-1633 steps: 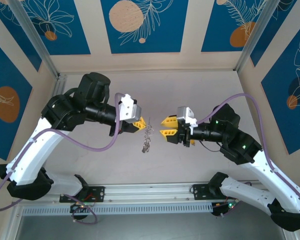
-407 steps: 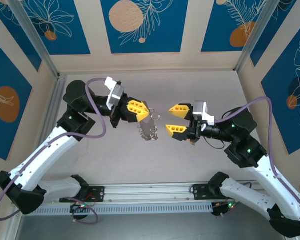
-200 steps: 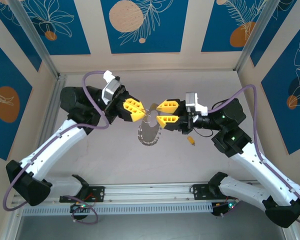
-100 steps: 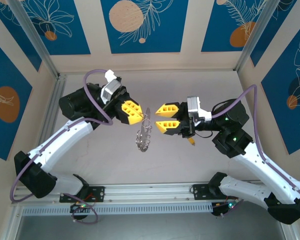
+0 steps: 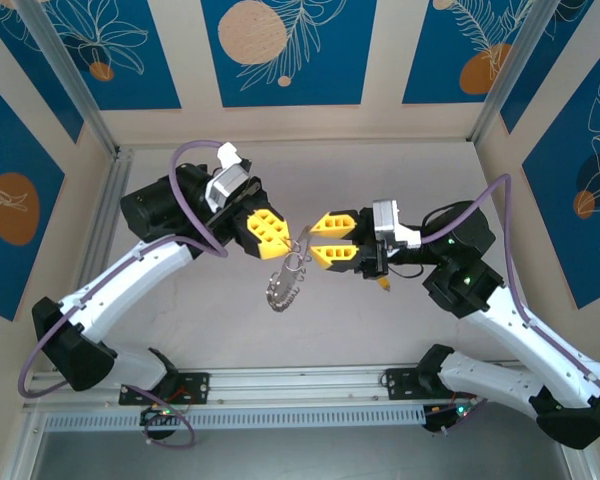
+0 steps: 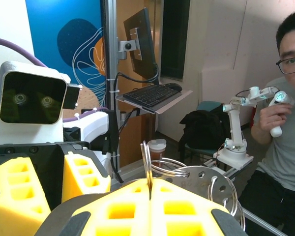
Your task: Put the keys on the keyring
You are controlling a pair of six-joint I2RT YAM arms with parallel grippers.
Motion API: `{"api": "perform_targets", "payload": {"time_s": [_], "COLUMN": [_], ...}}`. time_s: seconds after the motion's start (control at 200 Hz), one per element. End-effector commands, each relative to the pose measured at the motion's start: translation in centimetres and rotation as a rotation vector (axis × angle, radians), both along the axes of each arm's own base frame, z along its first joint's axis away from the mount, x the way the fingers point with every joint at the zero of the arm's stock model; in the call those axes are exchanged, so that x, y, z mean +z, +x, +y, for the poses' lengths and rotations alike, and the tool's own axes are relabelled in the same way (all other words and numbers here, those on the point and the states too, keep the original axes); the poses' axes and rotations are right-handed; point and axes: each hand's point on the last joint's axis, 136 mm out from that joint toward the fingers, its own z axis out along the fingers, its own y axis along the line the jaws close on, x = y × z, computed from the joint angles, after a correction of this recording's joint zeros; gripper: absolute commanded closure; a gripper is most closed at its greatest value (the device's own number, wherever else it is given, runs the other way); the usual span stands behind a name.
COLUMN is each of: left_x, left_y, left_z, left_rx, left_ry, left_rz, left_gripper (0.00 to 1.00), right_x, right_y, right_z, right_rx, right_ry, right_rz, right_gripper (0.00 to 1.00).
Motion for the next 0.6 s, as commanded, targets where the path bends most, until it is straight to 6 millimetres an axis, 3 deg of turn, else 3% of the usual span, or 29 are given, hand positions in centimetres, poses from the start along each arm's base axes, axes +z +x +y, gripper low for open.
{"api": "perform_targets", "payload": {"time_s": [0.0, 0.595], "left_x": [1.3, 0.2], "left_y": [-1.1, -0.3], "left_z": [0.5, -0.4], "left_rx": [-0.016, -0.028], "left_ry": [-0.053, 0.008], "left_rz": [-0.048, -0.05], "left_gripper": [1.0, 1.0], "right_x": [1.0, 1.9], "right_y": [-0.9, -1.4], "right_z": [-0.9, -0.4], "right_rx": [-0.009, 0.021], "right_ry": [0.043, 0.045], "right_rz": [-0.054, -0.044], "right_gripper": [0.72, 0.73]}}
